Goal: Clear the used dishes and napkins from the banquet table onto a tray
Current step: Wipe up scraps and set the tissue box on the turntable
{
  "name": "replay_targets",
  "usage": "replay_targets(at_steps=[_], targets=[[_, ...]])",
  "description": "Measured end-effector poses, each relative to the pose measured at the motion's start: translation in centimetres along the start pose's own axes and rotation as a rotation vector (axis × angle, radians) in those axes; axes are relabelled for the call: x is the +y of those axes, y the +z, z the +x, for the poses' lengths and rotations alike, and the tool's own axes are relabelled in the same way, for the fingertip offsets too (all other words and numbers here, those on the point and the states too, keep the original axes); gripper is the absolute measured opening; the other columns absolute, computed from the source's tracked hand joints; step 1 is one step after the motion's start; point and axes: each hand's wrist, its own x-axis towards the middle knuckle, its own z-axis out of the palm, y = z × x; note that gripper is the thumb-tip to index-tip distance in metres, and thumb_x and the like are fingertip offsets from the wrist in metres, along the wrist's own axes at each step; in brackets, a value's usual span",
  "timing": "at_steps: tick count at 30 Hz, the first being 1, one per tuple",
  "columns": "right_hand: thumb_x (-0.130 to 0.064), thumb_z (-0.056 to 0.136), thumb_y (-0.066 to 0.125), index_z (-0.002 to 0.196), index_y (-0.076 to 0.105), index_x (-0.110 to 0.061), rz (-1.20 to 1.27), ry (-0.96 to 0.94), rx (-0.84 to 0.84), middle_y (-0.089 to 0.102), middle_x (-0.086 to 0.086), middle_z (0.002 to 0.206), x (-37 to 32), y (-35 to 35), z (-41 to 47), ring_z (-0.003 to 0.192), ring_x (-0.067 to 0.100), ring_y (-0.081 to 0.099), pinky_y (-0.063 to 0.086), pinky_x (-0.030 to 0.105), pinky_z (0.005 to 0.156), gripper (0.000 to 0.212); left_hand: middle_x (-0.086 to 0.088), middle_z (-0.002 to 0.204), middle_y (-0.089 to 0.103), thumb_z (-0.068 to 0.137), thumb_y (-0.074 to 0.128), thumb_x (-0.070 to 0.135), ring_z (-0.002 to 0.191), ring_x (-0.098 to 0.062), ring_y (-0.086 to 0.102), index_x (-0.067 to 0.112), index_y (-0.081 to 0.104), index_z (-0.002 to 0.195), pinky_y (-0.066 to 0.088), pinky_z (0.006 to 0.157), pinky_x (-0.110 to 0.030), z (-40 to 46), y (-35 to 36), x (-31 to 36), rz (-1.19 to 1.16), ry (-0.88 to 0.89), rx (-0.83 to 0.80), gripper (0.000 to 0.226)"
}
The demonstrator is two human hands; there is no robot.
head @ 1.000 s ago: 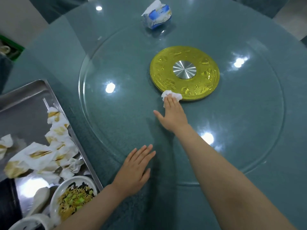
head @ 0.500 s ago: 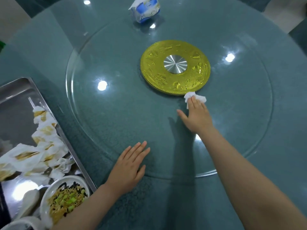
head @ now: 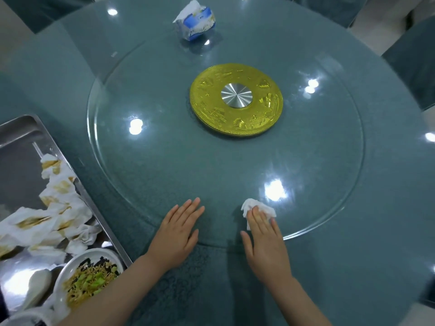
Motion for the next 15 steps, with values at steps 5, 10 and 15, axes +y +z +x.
replay_targets(at_steps=[5,10,15], targets=[[-0.011,0.084,0.034,0.12,0.066,-0.012,-0.014,-0.064,0.113,0.065,0.004,0.126,0.6,0.1,1.1,0.115,0.021,0.062,0.031,0.033,0.108,0.048,0.008,0.161,0.014,0.097,0.029,0.037,0.148,-0.007,0.007,0.024,0.029,0.15,0.007,0.119,-0.035,-0.1,-0.5,-0.5,0.001,0.008,-0.02,0.056],[0.002,0.072,0.05,0.074,0.062,-0.019,0.155,-0.055,0.204,0.062,-0.005,0.073,0.4,-2.0,2.7,0.061,0.021,0.051,0.048,0.032,0.053,0.024,0.007,0.16,0.017,0.093,0.022,0.041,0.147,-0.008,0.01,0.023,0.033,0.149,0.002,0.119,-0.031,0.0,-1.3,-0.3,-0.028,0.005,-0.029,0.06],[0.003,0.057,0.05,0.063,0.056,-0.018,0.161,-0.052,0.246,0.053,-0.004,0.059,0.0,-2.6,2.7,0.051,0.02,0.044,0.032,0.024,0.046,0.023,0.005,0.161,0.013,0.086,0.014,0.044,0.148,-0.014,0.012,0.021,0.029,0.15,-0.001,0.12,-0.03,0.0,-2.0,0.1,0.005,-0.004,-0.051,0.07]])
